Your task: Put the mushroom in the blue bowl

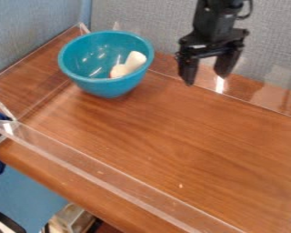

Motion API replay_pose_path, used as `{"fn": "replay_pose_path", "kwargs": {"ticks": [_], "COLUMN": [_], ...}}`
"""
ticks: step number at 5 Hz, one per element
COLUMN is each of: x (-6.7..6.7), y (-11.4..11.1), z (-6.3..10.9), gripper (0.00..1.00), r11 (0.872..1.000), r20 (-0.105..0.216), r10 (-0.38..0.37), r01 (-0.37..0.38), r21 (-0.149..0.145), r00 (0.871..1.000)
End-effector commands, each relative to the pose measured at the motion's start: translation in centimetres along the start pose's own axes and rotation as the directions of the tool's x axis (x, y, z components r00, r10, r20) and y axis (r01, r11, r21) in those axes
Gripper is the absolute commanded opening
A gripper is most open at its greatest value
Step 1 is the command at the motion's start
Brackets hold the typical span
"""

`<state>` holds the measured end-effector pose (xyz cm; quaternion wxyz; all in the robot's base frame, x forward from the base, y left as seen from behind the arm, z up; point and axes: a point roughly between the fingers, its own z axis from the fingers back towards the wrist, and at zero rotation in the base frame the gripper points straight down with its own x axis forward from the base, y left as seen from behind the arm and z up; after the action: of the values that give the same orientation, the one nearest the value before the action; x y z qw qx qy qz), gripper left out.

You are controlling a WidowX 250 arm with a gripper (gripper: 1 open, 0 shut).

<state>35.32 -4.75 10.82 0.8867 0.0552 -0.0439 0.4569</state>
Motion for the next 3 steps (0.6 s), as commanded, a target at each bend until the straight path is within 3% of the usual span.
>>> {"fn": "replay_pose_path", "kwargs": {"ticks": [1,3], "x": [-0.09,-0.67], "y": [-0.66,-0.98], "z": [4.69,5.04], "gripper": [1.0,1.0], "r11": [0.995,0.995], "r20": [0.041,0.012], "r10": [0.02,0.013], "r01": [-0.016,-0.012], "r21": [-0.102,-0.094], "r00": [0.999,1.0]}}
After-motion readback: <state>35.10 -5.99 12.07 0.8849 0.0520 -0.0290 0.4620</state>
